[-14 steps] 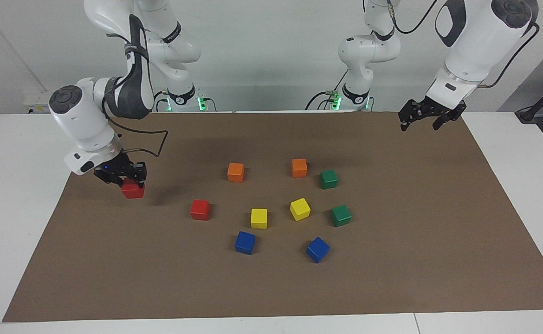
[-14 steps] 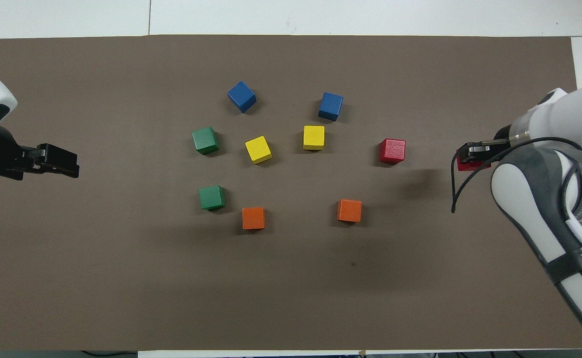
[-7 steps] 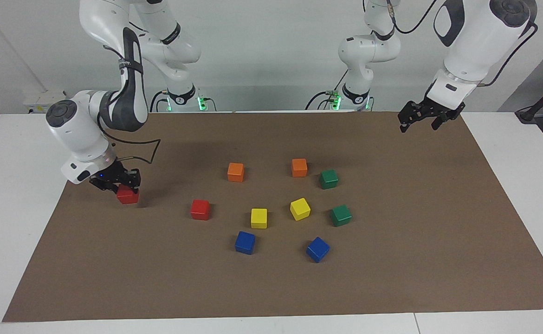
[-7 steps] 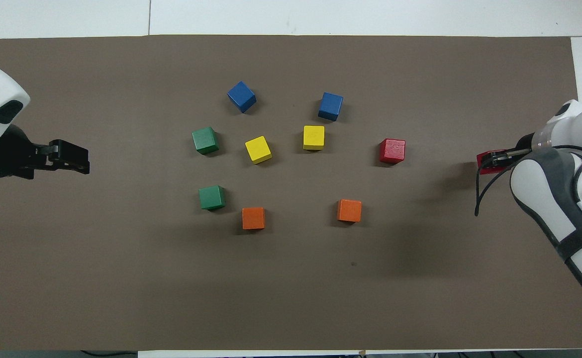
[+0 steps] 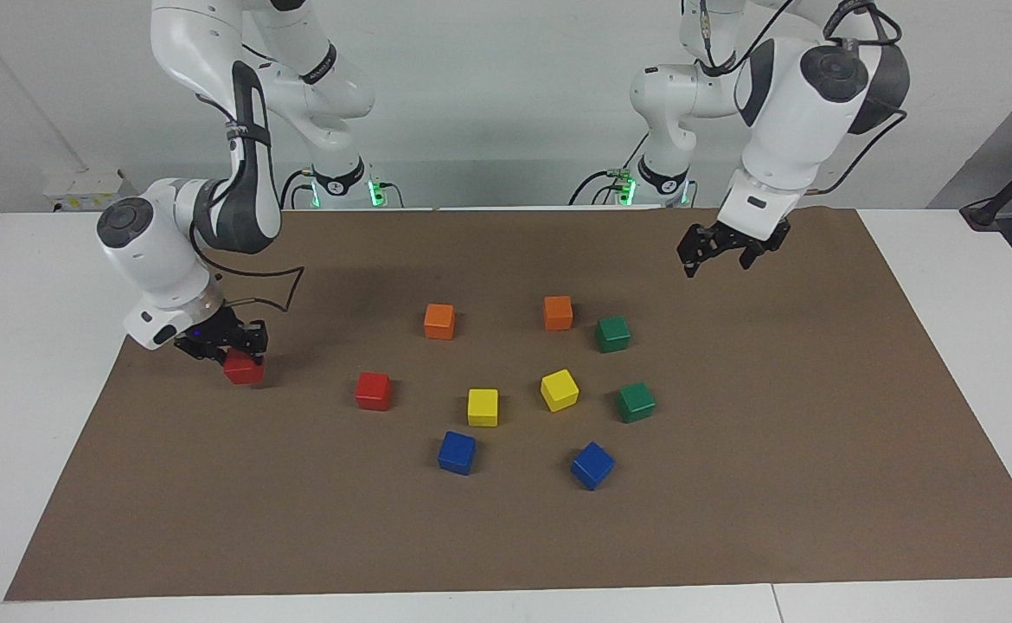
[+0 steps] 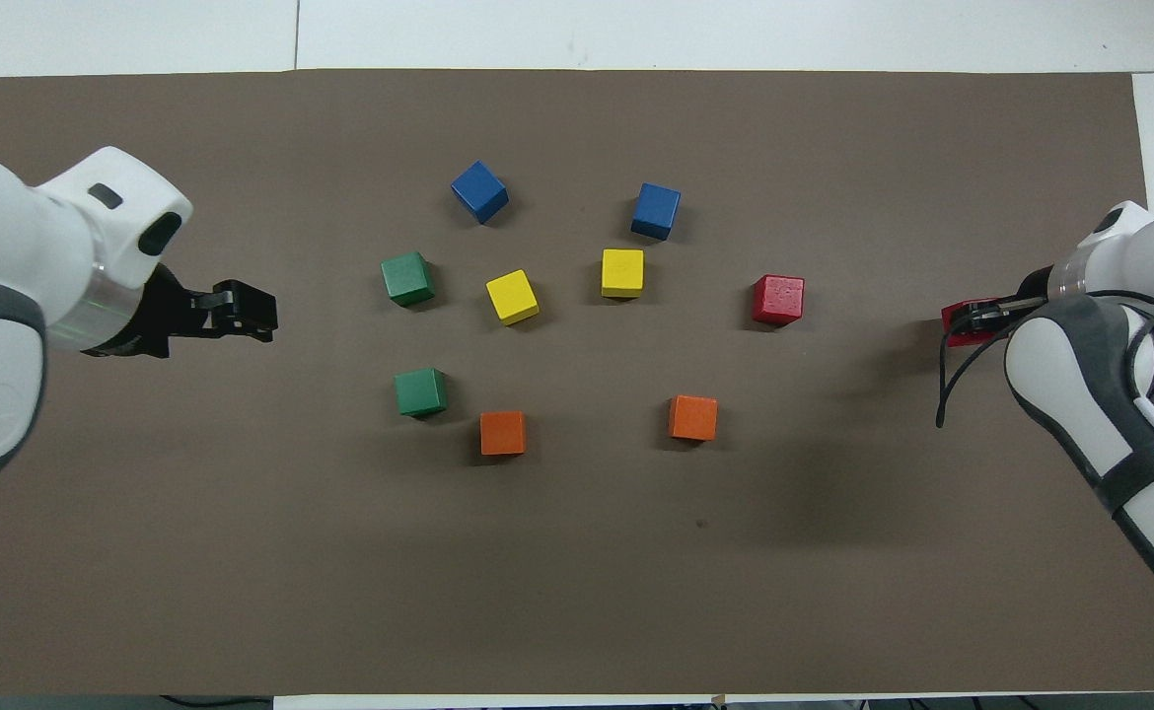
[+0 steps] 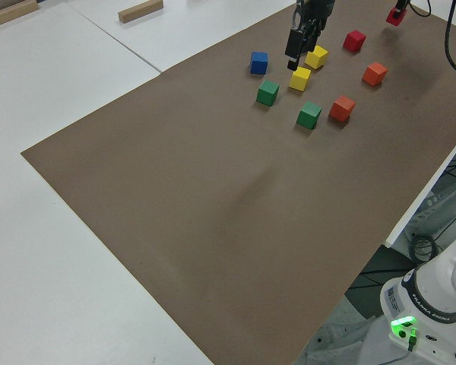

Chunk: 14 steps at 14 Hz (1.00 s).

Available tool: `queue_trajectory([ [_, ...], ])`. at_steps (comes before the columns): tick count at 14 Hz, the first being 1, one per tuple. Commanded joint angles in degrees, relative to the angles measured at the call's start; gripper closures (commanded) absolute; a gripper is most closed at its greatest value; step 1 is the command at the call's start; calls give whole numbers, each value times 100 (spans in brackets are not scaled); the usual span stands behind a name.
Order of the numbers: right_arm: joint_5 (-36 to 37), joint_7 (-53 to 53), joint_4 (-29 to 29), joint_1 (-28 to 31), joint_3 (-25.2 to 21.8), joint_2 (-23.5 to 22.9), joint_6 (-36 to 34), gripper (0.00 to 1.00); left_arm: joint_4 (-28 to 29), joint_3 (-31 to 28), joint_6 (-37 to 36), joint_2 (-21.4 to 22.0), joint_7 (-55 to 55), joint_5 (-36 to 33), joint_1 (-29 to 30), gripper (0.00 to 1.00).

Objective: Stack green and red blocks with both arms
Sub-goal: 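Reach the left gripper to the nearer green block and grasp it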

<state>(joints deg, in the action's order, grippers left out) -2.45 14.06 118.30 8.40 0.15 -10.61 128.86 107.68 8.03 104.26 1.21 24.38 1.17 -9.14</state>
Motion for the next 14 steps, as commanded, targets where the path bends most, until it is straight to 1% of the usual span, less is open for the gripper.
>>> queue_trajectory([
  [1,8,45,52,136,47,-125,288,100,507,-74,550,90,602,33,-298,0],
  [4,8,-236,52,83,47,-134,315,100,1016,-74,1086,90,927,33,-579,0],
  [6,17,-315,52,74,38,-152,315,100,1525,-74,1778,46,1532,33,-764,0],
  [7,26,-324,52,83,38,-204,341,100,1833,-74,2218,81,1744,33,-835,0],
  [8,26,-316,52,74,38,-205,411,100,2018,-65,2448,73,1781,33,-853,0],
  [10,26,-324,52,74,46,-213,429,100,2038,-83,2599,-181,1790,33,-1028,0],
  [14,26,-316,52,83,47,-310,481,100,2029,-83,3196,-542,1781,33,-1037,0],
])
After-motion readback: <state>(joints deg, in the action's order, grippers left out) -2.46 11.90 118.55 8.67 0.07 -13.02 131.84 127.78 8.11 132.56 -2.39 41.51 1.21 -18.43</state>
